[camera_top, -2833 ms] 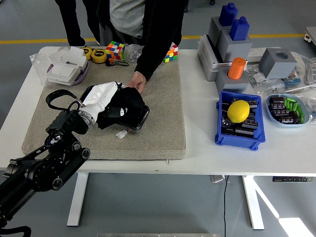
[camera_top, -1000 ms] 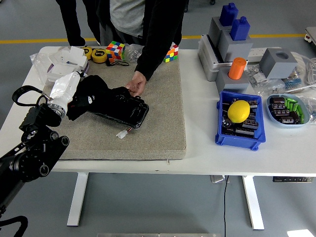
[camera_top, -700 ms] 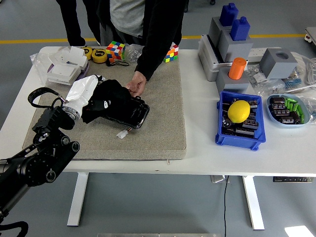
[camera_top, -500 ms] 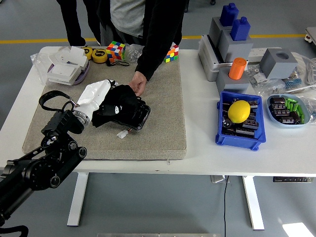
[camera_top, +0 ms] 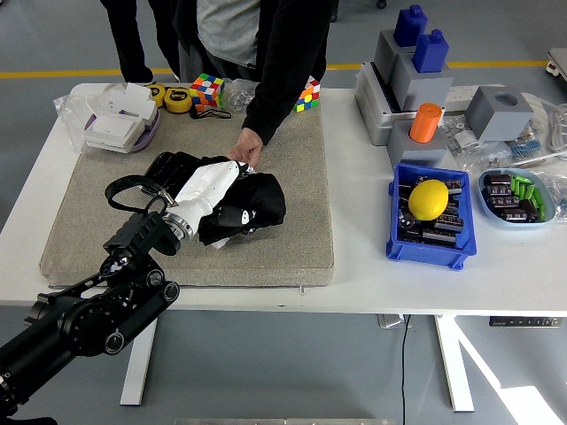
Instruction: Pick the rag up,wipe the panel,place it on the desk
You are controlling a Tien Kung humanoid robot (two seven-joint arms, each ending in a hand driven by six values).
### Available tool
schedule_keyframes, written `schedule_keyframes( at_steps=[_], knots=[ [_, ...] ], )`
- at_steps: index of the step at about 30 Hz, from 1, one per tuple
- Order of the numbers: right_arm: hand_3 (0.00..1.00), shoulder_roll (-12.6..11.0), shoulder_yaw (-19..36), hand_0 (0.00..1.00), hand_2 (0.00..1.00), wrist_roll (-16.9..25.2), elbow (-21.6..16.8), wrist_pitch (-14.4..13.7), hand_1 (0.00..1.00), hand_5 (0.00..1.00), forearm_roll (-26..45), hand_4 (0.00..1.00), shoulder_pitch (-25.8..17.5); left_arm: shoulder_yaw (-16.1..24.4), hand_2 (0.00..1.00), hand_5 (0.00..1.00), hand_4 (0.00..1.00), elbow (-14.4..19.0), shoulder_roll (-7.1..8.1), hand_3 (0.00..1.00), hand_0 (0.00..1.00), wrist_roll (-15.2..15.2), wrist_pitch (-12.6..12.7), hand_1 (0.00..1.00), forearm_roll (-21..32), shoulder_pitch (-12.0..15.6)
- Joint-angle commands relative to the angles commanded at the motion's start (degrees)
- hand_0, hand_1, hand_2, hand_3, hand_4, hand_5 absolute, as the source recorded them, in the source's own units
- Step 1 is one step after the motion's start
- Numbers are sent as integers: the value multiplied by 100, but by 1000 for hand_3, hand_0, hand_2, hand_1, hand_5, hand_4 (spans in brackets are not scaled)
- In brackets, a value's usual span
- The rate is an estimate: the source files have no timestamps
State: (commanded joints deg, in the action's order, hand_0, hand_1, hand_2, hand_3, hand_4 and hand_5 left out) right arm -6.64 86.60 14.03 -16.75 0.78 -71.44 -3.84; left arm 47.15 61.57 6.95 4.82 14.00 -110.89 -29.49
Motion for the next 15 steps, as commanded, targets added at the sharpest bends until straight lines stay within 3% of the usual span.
schedule_keyframes(
  at_steps=[6,15],
  knots=[
    [520,-8,-21,589,479,1,-4,0,564,364,12,910,15,180,291,2,715,-217,-12,547,184,8,6,164,-139,-18],
    [521,-26,-18,589,479,2,-1,0,564,364,8,911,-1,591,292,2,714,-582,109,547,184,-43,19,165,-286,-35]
  ],
)
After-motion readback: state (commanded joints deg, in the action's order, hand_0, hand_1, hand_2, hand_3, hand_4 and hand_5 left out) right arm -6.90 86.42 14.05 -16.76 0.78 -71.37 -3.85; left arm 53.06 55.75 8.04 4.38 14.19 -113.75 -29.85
